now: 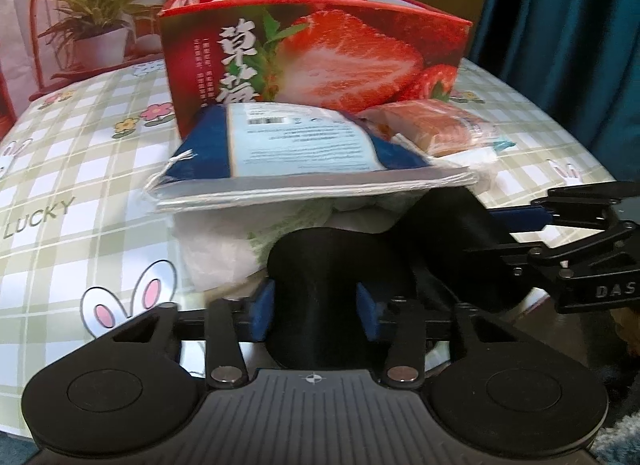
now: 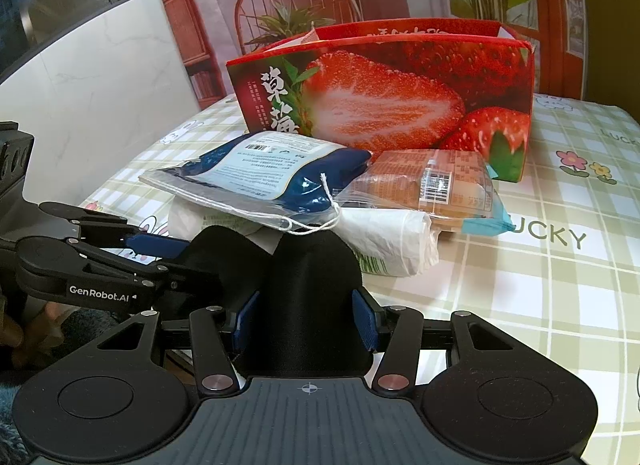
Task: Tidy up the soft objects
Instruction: 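Lift the black eye mask with both grippers over the red box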
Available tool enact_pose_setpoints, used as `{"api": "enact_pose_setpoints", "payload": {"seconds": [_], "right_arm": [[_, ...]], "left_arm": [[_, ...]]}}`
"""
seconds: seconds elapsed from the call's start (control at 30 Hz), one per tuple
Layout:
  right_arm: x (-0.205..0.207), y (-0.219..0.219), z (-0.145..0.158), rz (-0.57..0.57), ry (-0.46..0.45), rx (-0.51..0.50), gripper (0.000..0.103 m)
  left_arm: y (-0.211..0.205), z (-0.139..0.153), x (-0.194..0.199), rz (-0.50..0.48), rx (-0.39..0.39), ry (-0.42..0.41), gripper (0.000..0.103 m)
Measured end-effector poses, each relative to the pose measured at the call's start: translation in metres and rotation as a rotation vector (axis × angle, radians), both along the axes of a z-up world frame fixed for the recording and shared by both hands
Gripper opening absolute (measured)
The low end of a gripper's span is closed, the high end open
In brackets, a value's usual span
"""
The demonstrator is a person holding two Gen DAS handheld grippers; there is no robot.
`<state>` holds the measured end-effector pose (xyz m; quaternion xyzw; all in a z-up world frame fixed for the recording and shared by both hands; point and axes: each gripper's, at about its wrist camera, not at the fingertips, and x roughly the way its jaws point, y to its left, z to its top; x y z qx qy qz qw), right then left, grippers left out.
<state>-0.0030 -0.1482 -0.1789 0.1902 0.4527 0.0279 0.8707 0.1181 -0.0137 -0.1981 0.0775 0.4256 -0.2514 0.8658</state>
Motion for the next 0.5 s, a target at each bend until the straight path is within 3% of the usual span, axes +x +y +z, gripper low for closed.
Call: {"api": "enact_pose_setpoints", "payload": {"seconds": [0.1, 0.27, 0.5], "right_arm": [[0.0, 0.0, 0.0, 0.0, 0.001, 0.001, 0.047], [0.0, -0.001, -0.001, -0.004, 0.001, 0.008, 0.046], [-0.001, 0.0, 0.012, 0.027, -0.061, 0.019, 0.025]], "left_arm": [[-0.002, 0.0, -0.002, -0.028, -0.018, 0.008, 0.022], [0.002, 0.002, -0.002, -0.027, -0.064, 0.021, 0.017], [0.01, 0.026, -0.009, -0.064, -0.167, -0.011, 0.016]]}}
